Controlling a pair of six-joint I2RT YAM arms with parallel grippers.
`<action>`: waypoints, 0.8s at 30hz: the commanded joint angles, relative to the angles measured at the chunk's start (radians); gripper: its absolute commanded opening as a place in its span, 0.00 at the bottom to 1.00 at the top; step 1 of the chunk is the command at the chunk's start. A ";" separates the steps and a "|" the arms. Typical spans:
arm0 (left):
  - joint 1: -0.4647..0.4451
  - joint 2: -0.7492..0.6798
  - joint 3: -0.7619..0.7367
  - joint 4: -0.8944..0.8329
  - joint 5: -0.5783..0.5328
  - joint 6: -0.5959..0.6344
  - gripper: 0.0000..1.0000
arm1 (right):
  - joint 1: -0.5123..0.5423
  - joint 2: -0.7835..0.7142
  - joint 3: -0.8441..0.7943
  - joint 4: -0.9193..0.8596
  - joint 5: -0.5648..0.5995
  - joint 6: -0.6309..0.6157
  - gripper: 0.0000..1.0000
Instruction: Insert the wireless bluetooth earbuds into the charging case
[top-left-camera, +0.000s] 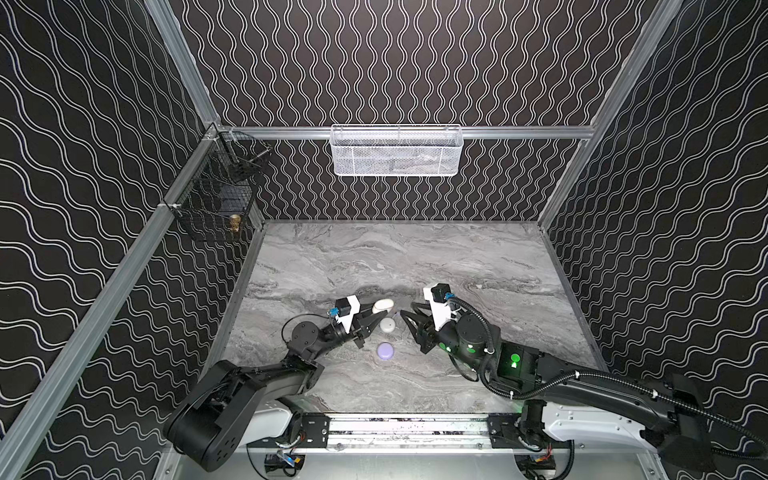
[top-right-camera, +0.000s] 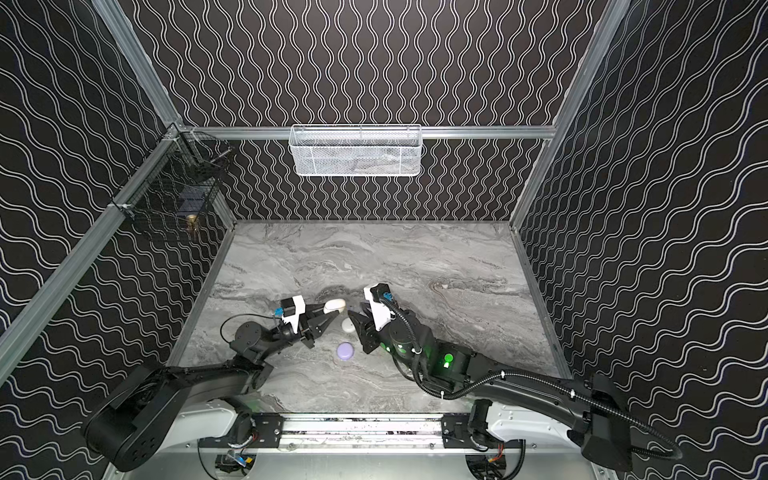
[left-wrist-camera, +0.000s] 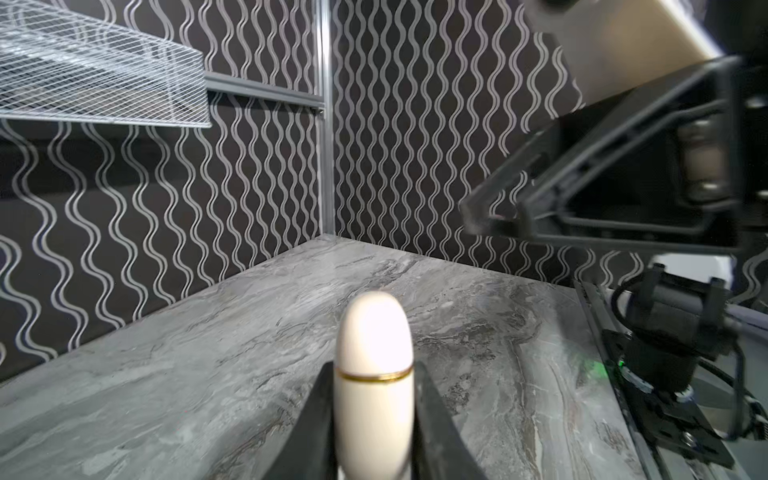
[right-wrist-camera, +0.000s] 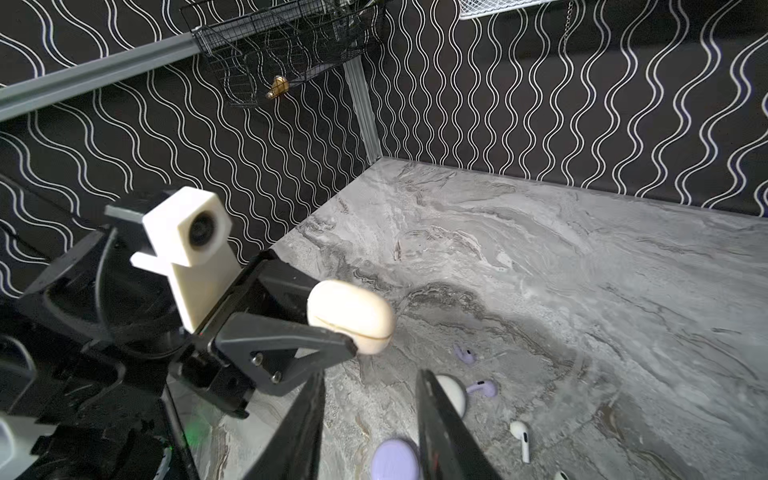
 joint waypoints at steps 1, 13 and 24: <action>0.014 -0.021 0.053 -0.220 -0.188 -0.083 0.00 | -0.014 -0.001 0.002 -0.019 0.089 0.055 0.43; 0.131 0.167 0.405 -0.931 -0.316 -0.285 0.00 | -0.101 0.218 0.053 -0.190 -0.008 0.205 0.57; 0.328 0.434 0.428 -0.814 -0.081 -0.432 0.00 | -0.122 0.549 0.196 -0.303 -0.190 0.178 0.73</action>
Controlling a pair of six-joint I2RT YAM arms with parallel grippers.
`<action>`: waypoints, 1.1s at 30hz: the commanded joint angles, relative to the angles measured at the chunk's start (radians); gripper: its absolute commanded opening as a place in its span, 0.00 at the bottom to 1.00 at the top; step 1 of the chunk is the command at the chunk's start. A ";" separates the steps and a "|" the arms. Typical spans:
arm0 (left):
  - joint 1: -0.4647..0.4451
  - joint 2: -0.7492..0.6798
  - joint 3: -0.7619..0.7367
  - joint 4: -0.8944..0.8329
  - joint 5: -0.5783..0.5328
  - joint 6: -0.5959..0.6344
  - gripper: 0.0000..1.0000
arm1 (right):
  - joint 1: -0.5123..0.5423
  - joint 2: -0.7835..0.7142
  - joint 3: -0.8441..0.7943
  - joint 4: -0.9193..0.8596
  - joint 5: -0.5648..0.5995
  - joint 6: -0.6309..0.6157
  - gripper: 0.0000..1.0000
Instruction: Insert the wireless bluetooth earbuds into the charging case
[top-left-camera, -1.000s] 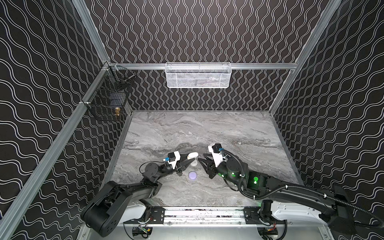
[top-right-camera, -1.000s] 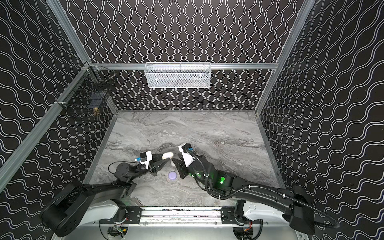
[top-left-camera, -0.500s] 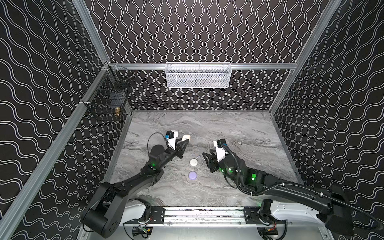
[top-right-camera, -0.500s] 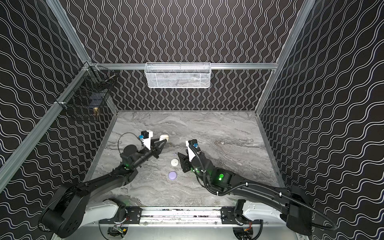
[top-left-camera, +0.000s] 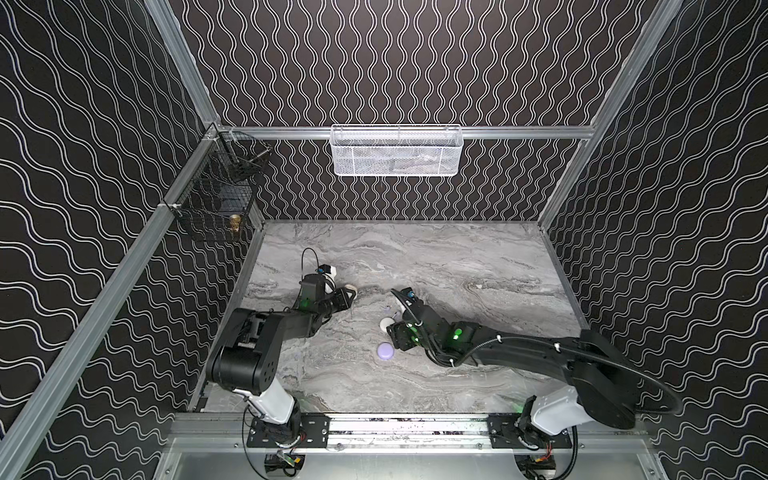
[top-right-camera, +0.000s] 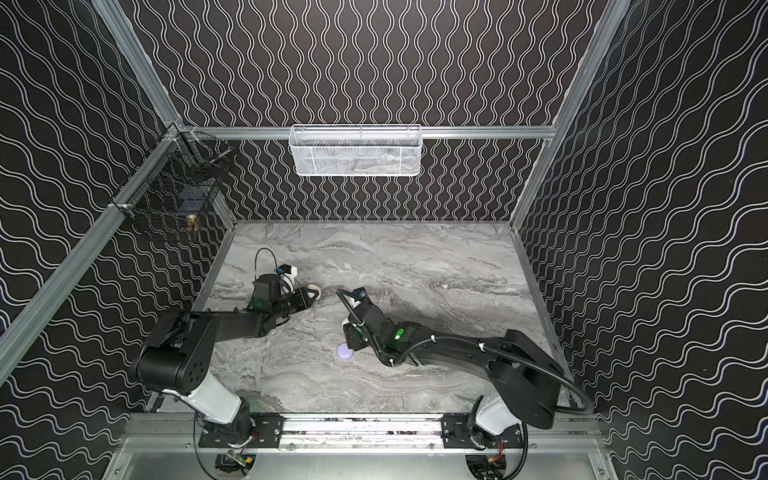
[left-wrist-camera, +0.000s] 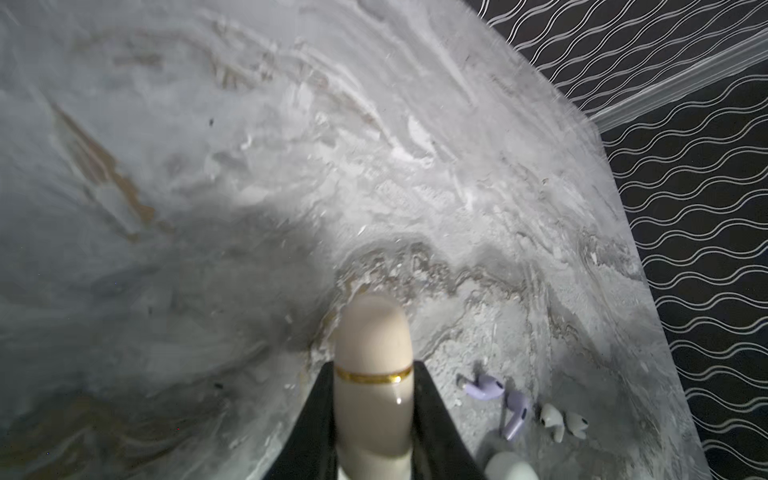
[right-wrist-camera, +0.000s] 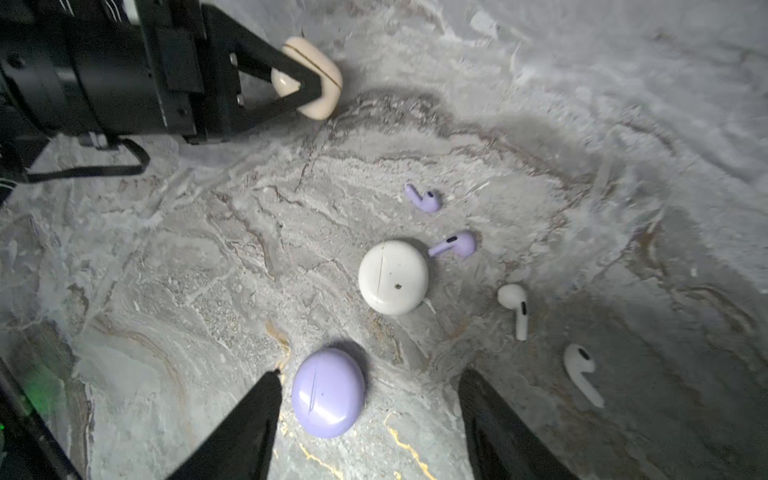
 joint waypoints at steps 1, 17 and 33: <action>0.014 0.027 0.016 0.037 0.077 -0.034 0.00 | -0.003 0.056 0.035 -0.059 -0.047 -0.008 0.75; 0.041 0.088 0.047 -0.105 -0.038 -0.034 0.51 | -0.051 0.308 0.230 -0.116 -0.120 -0.065 0.84; 0.041 -0.265 -0.059 -0.216 -0.324 0.045 0.98 | -0.030 0.286 0.189 -0.075 -0.219 -0.028 0.77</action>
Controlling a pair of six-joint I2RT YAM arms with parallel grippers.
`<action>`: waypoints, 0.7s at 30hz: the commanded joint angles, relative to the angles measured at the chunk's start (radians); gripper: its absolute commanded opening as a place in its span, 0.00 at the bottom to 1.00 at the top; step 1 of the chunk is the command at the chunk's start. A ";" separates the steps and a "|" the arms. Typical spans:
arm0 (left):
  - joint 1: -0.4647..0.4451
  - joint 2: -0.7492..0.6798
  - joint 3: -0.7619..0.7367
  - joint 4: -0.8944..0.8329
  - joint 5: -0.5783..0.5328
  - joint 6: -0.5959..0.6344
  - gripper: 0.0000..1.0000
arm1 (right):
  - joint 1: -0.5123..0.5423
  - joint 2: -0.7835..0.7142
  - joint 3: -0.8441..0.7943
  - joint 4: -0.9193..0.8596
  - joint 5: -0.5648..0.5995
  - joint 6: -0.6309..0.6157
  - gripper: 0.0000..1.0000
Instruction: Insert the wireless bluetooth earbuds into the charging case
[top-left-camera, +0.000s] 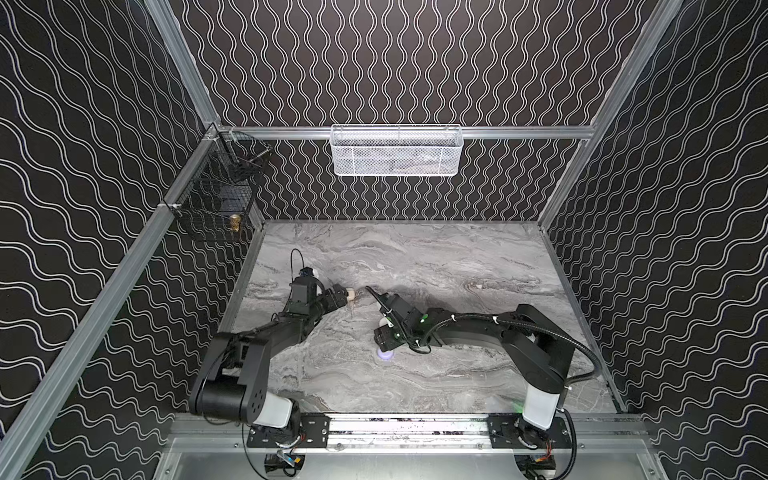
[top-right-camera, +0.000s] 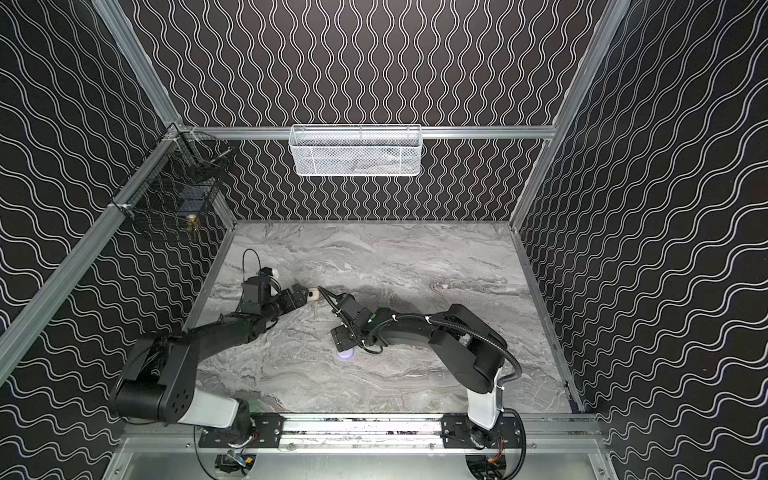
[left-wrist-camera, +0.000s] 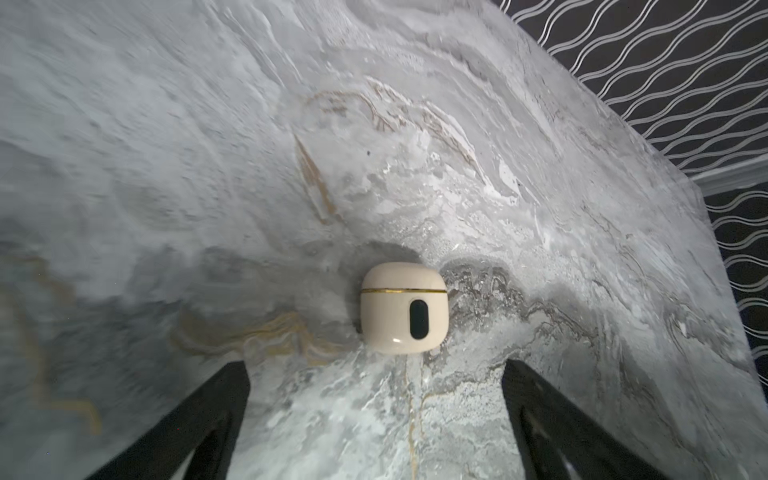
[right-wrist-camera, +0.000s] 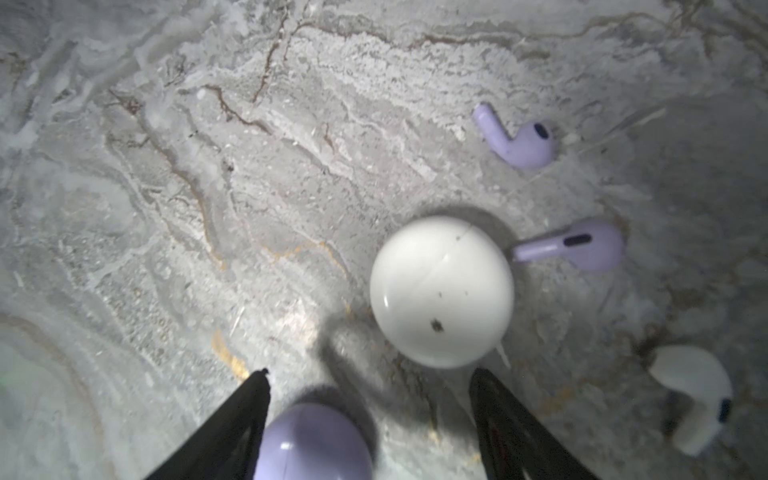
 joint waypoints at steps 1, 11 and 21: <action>0.001 -0.052 -0.017 -0.008 -0.065 0.038 0.98 | 0.021 -0.036 -0.029 0.050 -0.036 0.043 0.77; 0.001 -0.056 -0.012 -0.026 -0.047 0.041 0.98 | 0.032 -0.120 -0.098 0.123 0.068 0.100 0.75; 0.001 -0.066 -0.023 0.013 -0.020 0.045 0.98 | -0.052 -0.053 -0.126 0.200 0.007 0.109 0.84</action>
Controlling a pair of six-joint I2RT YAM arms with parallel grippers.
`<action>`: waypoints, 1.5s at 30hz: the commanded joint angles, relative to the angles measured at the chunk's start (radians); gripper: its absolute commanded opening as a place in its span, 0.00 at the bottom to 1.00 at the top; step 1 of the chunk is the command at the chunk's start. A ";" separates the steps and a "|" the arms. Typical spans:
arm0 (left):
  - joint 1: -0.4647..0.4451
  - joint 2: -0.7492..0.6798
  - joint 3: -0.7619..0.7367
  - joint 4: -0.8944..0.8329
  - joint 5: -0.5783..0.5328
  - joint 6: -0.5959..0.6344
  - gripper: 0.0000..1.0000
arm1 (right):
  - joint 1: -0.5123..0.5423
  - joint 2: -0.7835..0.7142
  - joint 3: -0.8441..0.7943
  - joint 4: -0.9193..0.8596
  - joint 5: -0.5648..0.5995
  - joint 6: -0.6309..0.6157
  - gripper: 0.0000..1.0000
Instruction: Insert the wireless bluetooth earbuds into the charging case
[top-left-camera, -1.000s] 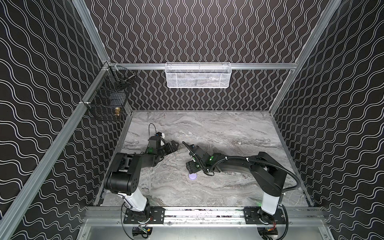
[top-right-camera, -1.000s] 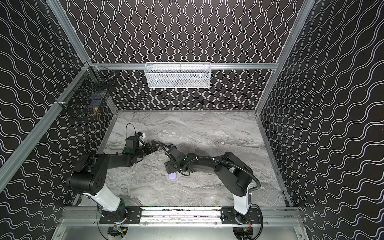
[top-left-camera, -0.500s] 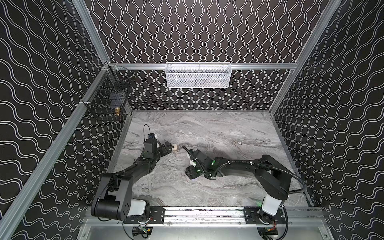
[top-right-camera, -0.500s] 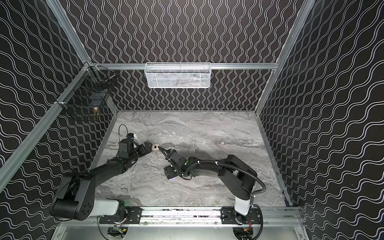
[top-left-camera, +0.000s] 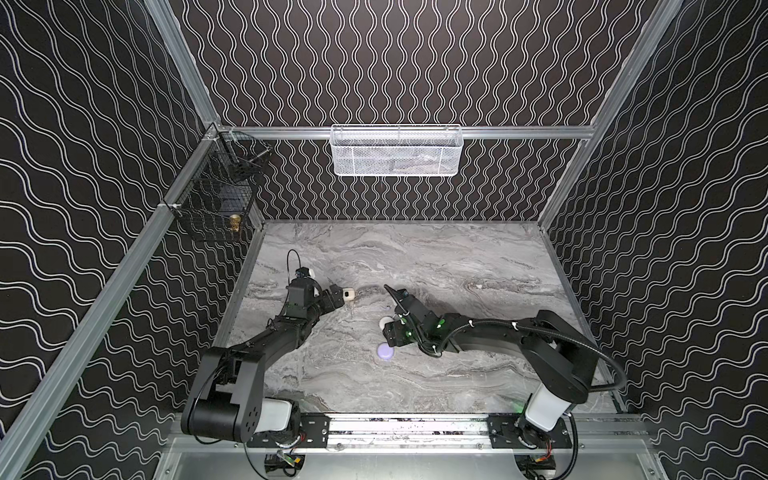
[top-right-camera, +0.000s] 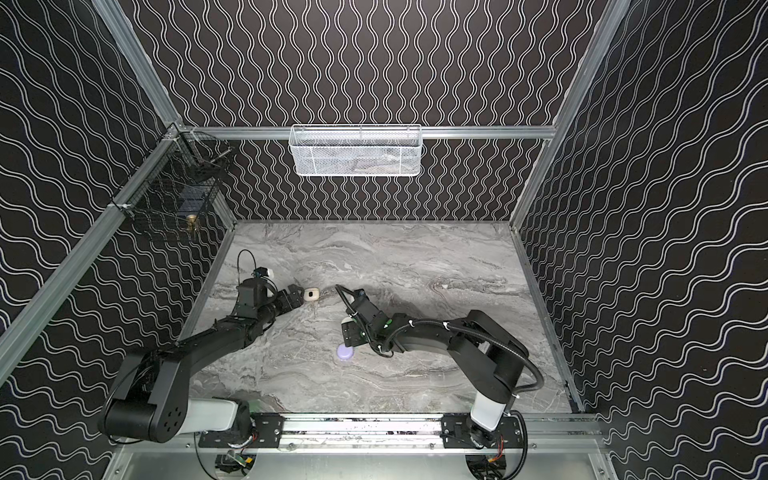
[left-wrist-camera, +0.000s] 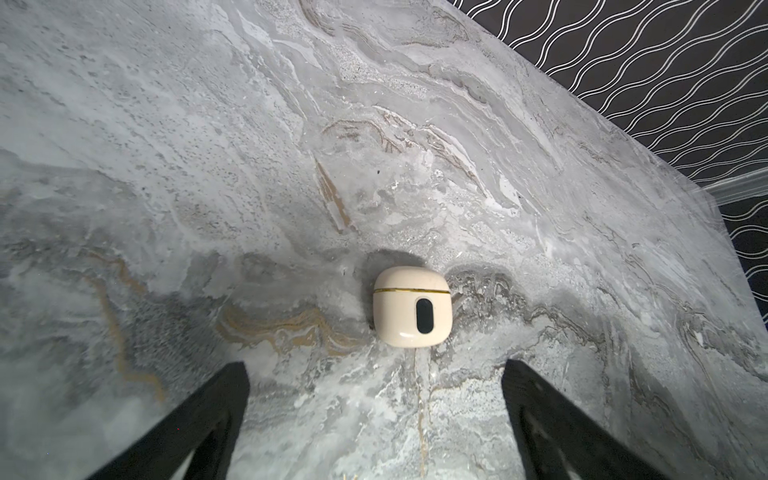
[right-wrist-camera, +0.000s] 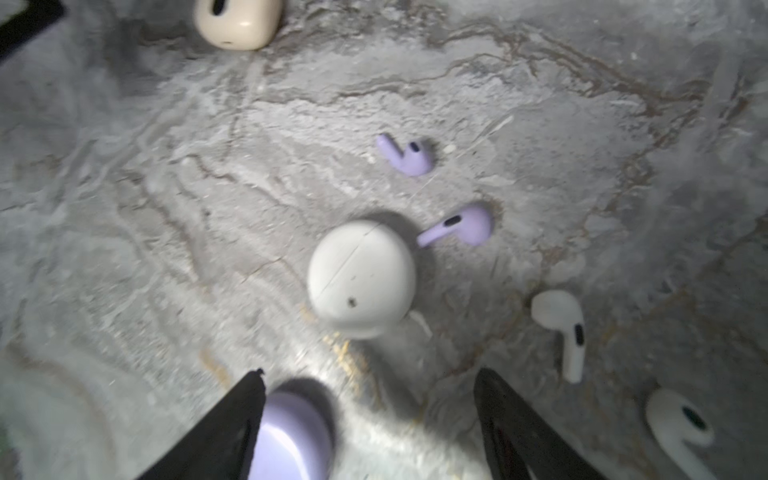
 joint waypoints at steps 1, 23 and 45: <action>0.001 0.001 -0.002 0.032 0.017 0.019 0.98 | -0.007 0.054 0.038 0.053 -0.064 -0.004 0.84; 0.001 -0.018 -0.011 0.032 0.024 0.027 0.98 | 0.100 0.091 0.086 0.153 -0.169 0.058 0.77; 0.001 -0.028 -0.016 0.052 0.037 0.021 0.98 | -0.027 0.093 0.148 -0.023 -0.090 -0.171 0.88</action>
